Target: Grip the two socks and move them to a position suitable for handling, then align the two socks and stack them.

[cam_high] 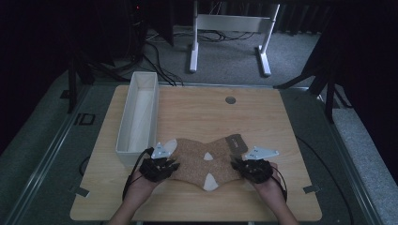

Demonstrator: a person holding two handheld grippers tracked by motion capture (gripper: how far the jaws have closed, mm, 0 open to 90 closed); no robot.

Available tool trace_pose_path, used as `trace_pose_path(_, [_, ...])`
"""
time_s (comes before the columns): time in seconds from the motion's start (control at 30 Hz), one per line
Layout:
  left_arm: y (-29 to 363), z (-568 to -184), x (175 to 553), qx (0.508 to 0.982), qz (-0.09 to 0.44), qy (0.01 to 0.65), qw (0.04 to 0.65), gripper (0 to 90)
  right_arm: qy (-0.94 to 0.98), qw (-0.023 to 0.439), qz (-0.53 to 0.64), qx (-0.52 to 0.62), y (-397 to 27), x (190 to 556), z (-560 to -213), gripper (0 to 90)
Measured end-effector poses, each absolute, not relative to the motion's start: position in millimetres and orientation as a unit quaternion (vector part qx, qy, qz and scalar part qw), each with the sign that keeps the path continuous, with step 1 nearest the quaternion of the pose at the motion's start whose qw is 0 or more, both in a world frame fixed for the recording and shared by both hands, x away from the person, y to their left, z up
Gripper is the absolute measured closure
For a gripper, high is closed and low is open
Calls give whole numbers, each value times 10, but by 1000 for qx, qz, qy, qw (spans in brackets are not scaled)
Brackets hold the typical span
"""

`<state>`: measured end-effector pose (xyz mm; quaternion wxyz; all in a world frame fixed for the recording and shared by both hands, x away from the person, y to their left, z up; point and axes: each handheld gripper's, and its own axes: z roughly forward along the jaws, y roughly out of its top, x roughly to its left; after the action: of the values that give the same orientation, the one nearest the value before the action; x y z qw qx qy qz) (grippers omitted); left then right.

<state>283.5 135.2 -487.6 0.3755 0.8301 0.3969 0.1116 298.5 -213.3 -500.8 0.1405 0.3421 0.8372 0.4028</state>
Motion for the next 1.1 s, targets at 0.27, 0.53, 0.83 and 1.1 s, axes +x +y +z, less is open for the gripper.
trace_pose_path(0.27, [1245, -4705, 3045, 830, 143, 397, 365, 785, 822, 163, 417, 352, -2147, 3252, -4766, 779])
trace_pose_path(0.53, [1171, -4703, 3267, 825, 154, 418, 347, 784, 817, 167, 412, 367, -2142, 3552, -4704, 776])
trace_pose_path(0.83, [1091, -4922, 3490, 828, 152, 448, 302, 783, 823, 154, 391, 383, -2096, 3778, -4873, 772])
trace_pose_path(1.1, [1060, -5126, 3544, 839, 150, 451, 266, 779, 831, 142, 371, 389, -2071, 3843, -5097, 766])
